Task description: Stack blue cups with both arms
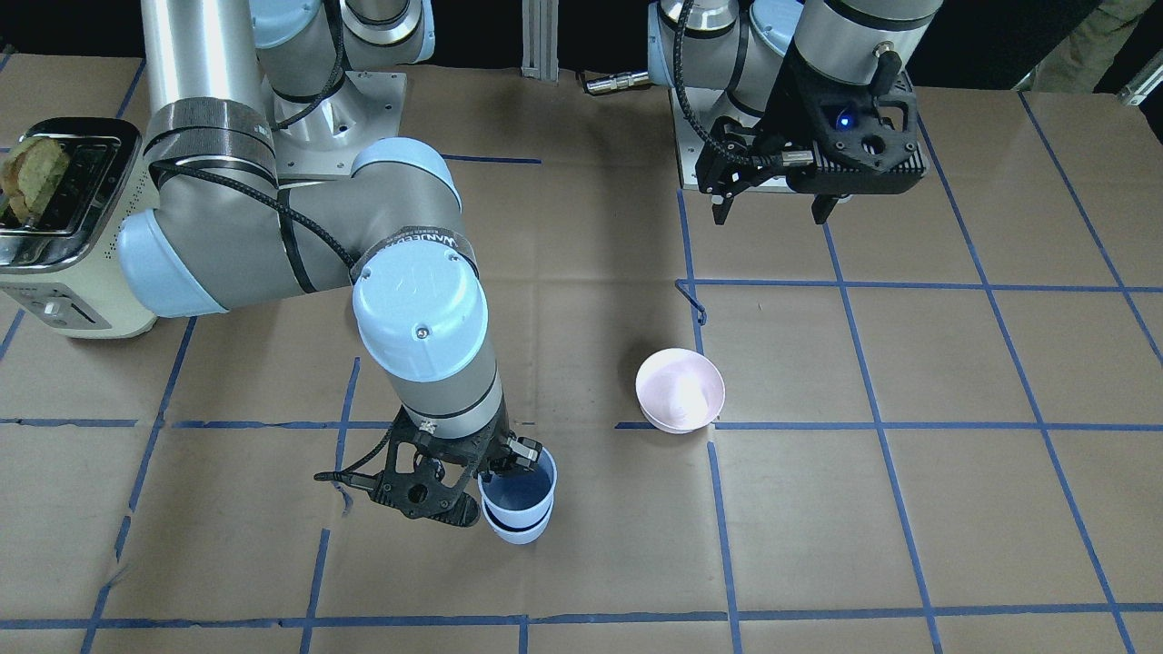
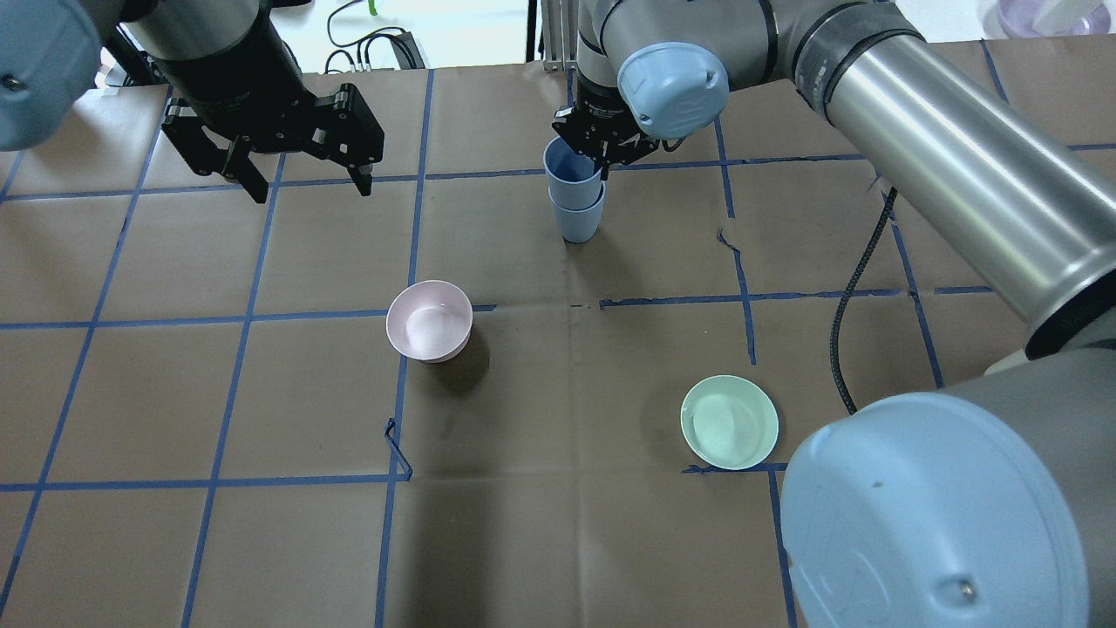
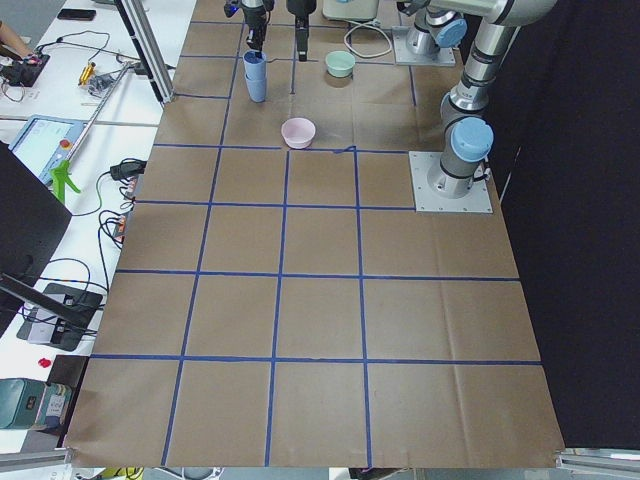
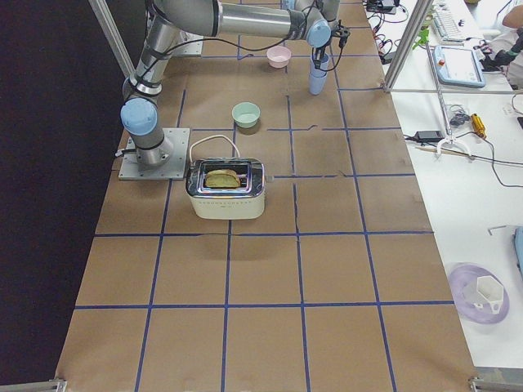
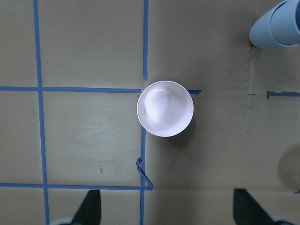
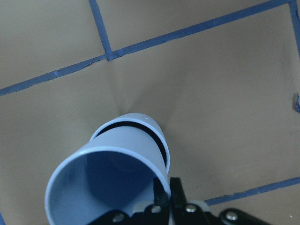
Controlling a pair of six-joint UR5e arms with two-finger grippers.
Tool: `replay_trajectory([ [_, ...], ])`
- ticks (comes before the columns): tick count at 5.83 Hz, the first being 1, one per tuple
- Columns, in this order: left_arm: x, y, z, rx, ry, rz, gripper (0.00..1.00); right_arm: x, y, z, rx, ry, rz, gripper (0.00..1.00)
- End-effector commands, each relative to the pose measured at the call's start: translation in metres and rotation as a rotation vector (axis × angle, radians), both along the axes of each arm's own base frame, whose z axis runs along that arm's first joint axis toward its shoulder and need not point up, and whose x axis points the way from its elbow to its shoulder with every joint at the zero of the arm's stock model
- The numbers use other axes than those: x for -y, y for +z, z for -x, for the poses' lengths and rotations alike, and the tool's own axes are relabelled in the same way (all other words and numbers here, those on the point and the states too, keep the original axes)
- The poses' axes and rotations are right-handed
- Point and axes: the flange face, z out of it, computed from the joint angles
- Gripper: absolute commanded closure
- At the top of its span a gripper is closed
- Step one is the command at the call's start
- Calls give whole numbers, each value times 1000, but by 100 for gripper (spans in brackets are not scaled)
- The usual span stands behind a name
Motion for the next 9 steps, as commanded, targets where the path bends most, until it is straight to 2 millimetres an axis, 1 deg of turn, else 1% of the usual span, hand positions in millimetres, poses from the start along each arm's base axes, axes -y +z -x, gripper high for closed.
replay_trajectory([
  [1,-1,0,1,-2,-1,-2,1,3,0,1,-6,58,10,0],
  [2,-2,2,0,0,-1,2,1,6,7,4,1,55,21,0],
  [3,-2,2,0,0,-1,2,1,13,40,13,9,46,60,0],
  [4,-2,3,0,0,-1,3,1,12,69,34,-8,46,29,0],
  [5,-2,3,0,0,-1,5,1,0,107,75,-21,121,22,0],
  [6,-1,3,0,0,-1,5,1,-21,132,124,-29,168,-18,0],
  [7,-2,4,0,-1,-1,6,1,-50,146,170,-29,200,-34,0],
  [8,-2,4,0,-1,-1,6,1,-89,153,205,-30,199,-34,0],
  [9,-2,3,0,0,-1,3,1,-122,164,211,-59,189,-24,0],
])
